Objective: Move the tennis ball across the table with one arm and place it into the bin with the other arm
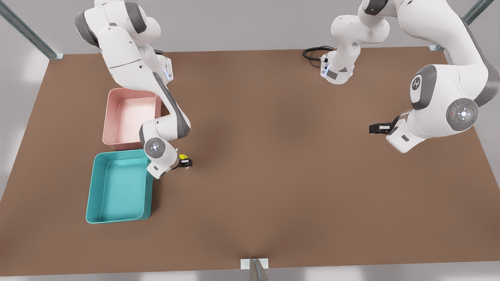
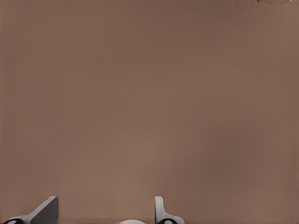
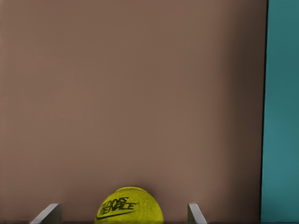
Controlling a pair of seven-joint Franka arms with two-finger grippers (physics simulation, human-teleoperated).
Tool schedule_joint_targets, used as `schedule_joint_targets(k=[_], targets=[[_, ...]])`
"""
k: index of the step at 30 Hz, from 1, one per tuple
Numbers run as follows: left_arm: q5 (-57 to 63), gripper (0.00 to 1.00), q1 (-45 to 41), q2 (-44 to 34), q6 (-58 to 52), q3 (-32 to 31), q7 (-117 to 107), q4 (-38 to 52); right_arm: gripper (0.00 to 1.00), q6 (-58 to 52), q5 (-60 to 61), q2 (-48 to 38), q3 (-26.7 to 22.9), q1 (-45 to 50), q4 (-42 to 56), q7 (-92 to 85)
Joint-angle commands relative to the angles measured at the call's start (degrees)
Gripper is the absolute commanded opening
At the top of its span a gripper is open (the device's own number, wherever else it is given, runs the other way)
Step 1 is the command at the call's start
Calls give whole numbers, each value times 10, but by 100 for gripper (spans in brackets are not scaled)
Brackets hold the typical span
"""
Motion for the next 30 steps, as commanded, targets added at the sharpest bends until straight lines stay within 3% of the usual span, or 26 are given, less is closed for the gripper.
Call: schedule_joint_targets(k=[1,10,13,30], targets=[[0,100,0,-1,-2,0,-69,0,100,12,2,-1,0,7,-7,27],[0,100,4,-1,-1,0,-69,-1,100,14,3,1,-2,13,-34,28],[0,100,4,3,-2,0,-69,-2,100,67,3,-7,-2,13,-74,28],[-1,100,4,9,-11,0,-70,-2,100,83,3,38,-4,13,-54,28]])
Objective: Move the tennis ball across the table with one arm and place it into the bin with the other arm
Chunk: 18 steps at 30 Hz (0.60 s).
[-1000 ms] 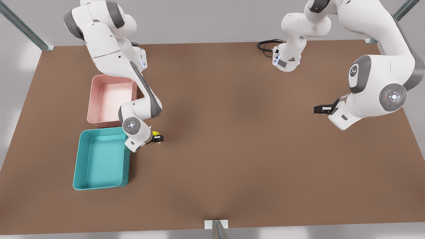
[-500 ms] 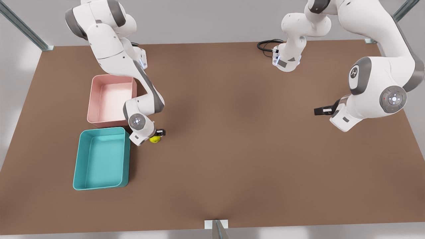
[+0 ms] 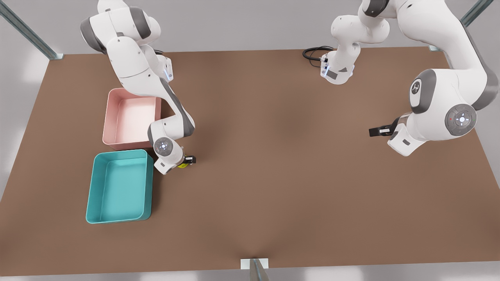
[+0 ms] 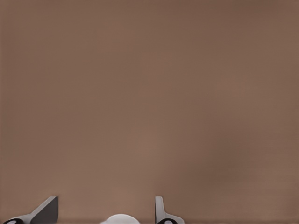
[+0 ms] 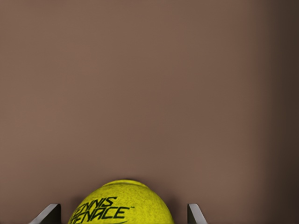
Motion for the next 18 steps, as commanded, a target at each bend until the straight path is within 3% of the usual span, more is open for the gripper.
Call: schedule_joint_targets(k=[1,2,4,7,14,18], targets=[[1,100,0,2,-5,0,-14,0,100,7,1,1,0,0,0,2],[0,100,0,2,-5,0,-14,0,100,7,1,1,0,0,0,2],[0,100,0,2,-5,0,-14,0,81,7,1,2,0,0,0,2],[0,100,2,3,-5,0,-14,0,73,7,1,3,0,1,3,2],[0,100,2,3,-5,0,-16,1,73,-2,0,-13,0,-4,10,-10],[1,100,2,3,-5,0,-16,1,73,-51,1,-52,-5,-36,45,-118]])
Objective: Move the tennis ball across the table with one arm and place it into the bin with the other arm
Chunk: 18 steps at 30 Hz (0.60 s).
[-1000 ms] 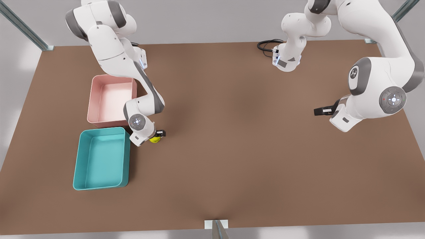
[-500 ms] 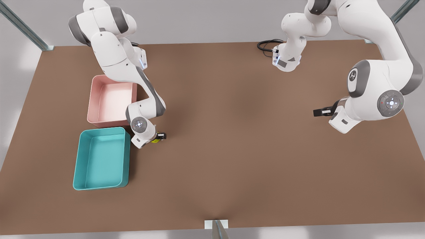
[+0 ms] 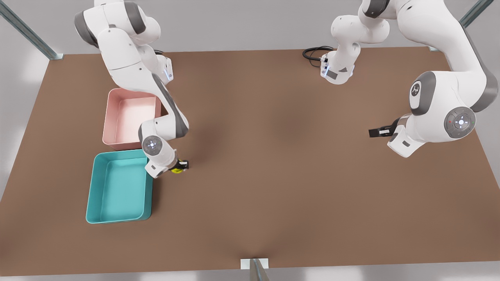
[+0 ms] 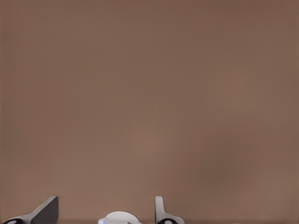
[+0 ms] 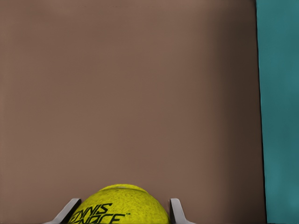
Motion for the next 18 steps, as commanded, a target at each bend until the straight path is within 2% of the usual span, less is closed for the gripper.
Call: schedule_joint_targets(k=[1,8,12,13,14,18], targets=[[1,100,0,0,-1,0,-7,0,73,-65,-1,-14,-11,-9,21,-123],[0,100,0,0,-1,0,-7,0,73,-109,-1,-30,-110,-16,92,-335],[0,100,1,3,0,0,-7,1,74,-102,0,15,-119,-49,107,-344],[0,100,1,3,0,0,-7,0,80,-101,0,16,-119,-52,107,-345],[0,100,1,3,-1,0,-7,0,100,-101,15,23,-119,-54,107,-345],[0,100,1,3,-1,0,-7,1,100,-108,17,21,-117,-57,107,-337]])
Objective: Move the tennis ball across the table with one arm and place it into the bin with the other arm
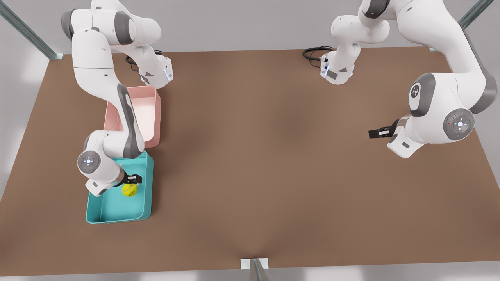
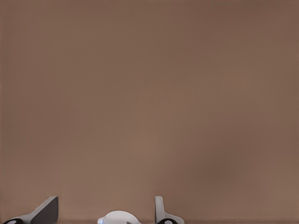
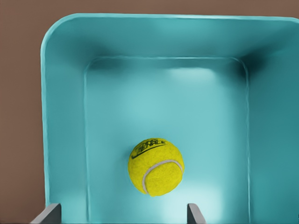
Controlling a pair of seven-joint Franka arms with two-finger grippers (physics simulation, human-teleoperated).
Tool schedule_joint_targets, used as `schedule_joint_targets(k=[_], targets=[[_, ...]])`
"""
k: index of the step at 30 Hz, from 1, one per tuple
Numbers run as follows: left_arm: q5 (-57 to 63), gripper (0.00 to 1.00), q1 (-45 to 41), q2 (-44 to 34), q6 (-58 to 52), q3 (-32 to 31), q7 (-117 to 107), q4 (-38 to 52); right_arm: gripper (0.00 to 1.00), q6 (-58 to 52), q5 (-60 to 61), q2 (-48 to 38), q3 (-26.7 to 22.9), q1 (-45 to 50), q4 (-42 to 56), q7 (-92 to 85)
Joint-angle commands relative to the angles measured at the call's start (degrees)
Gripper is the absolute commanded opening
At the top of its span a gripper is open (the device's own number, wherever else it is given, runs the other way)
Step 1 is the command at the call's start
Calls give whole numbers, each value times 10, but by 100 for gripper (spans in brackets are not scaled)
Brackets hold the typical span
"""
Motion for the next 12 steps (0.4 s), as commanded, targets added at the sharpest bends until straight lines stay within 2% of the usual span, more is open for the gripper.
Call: schedule_joint_targets(k=[1,2,3,4,7,8,12], targets=[[0,100,0,-1,0,0,-2,0,100,-44,5,-15,6,0,2,-81],[0,100,0,-1,0,0,-2,0,100,-149,2,-30,19,0,44,-56],[1,100,0,-1,0,0,-2,0,100,-308,-16,-30,18,-3,132,-55],[0,100,0,-1,0,0,-2,0,100,-405,-88,-48,25,-5,196,-45],[1,100,0,-1,0,0,-2,0,100,-449,-79,-134,79,-42,205,-43],[0,100,0,-1,0,0,-2,0,100,-472,-69,-169,111,-67,202,-37],[0,100,0,-1,0,0,-2,0,100,-482,-38,-201,115,-86,188,-11]])
